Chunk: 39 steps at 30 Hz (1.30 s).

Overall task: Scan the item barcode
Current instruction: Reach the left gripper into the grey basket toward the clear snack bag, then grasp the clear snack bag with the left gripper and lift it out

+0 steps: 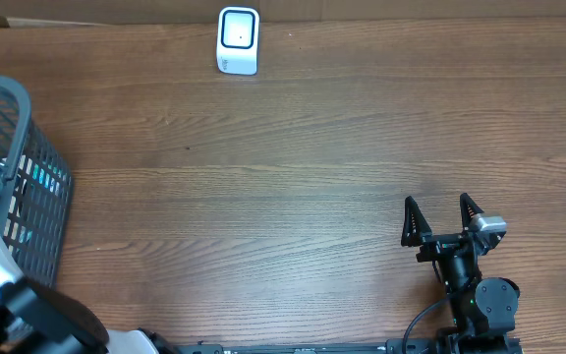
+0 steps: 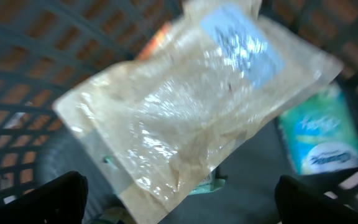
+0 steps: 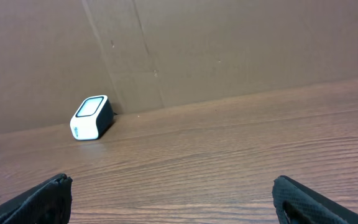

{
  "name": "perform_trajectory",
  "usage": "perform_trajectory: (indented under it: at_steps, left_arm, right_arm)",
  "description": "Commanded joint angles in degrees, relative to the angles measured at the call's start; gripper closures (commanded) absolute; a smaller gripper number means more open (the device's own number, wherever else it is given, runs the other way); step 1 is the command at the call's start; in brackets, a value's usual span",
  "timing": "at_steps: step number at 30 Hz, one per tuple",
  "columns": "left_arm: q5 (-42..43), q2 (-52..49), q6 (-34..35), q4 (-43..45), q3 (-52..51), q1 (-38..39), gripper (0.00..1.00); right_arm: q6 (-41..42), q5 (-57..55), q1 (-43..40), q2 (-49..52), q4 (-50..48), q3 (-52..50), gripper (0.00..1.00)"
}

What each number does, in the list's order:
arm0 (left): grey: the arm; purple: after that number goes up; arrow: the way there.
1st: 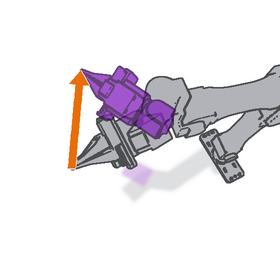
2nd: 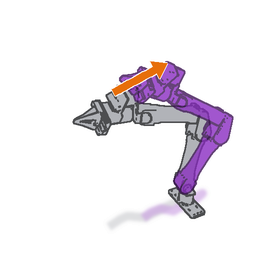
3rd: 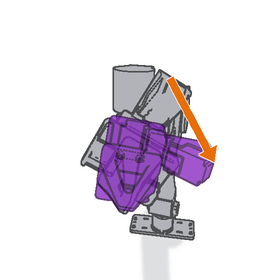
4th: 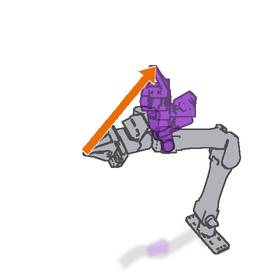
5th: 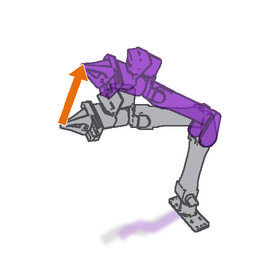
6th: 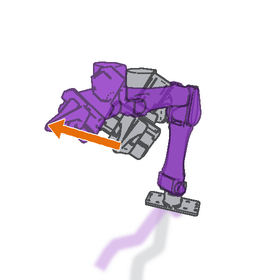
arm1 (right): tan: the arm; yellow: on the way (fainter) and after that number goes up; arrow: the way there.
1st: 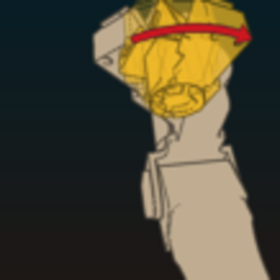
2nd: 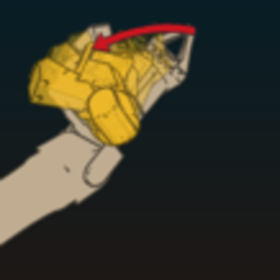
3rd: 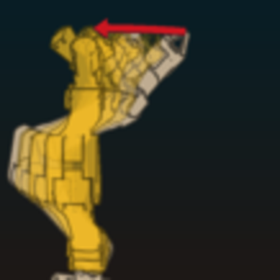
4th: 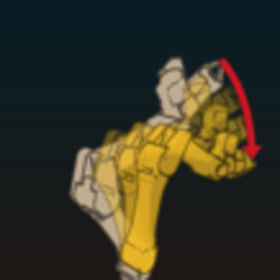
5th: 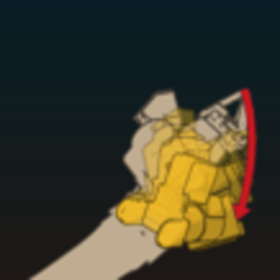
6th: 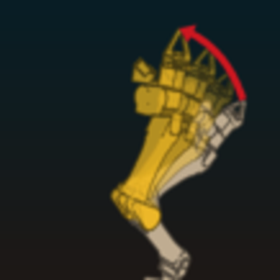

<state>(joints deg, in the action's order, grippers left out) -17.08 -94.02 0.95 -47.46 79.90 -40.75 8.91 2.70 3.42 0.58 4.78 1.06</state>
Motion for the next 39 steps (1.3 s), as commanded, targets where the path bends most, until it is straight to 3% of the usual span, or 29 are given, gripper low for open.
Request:
perform_trajectory:
  at_steps: [1, 6, 8, 15, 22, 33, 36, 39]
  left_arm:
    - [1.97, -3.58, -4.68, 1.70, -0.81, -0.28, 0.00]
    - [12.17, -8.50, -18.88, 4.55, -0.81, -0.26, 0.00]
    - [13.77, -10.12, -21.00, 4.74, -0.81, -0.20, 0.00]
    - [13.27, -15.08, -23.30, 6.86, -0.81, -0.26, 0.00]
    - [6.05, -15.52, -23.28, 10.86, -0.81, -0.26, 0.00]
    - [1.42, -19.21, -24.98, 11.39, -1.05, -0.59, 0.00]
    - [0.11, -20.02, -25.24, 11.67, -1.05, -0.72, 0.03]
    - [-1.79, -20.09, -25.27, 12.90, -1.05, -1.01, 0.14]
  right_arm:
    - [-0.42, -0.22, -0.13, -0.42, -0.17, -0.59, 0.00]
    - [-0.42, -0.22, -0.13, -0.42, -0.17, -0.59, 0.00]
    - [-0.42, -0.22, -0.13, -0.42, -0.17, -0.59, 0.00]
    - [-0.42, -0.22, -0.13, -0.42, -0.17, -0.59, 0.00]
    - [-0.42, -0.22, -0.13, -0.42, -0.17, -0.59, 0.00]
    - [-0.42, -0.22, -0.13, -0.42, -0.17, -0.59, 0.00]
    - [-0.42, -0.22, -0.13, -0.42, -0.17, -0.59, 0.00]
    - [-0.42, -0.22, -0.13, -0.42, -0.17, -0.59, 0.00]
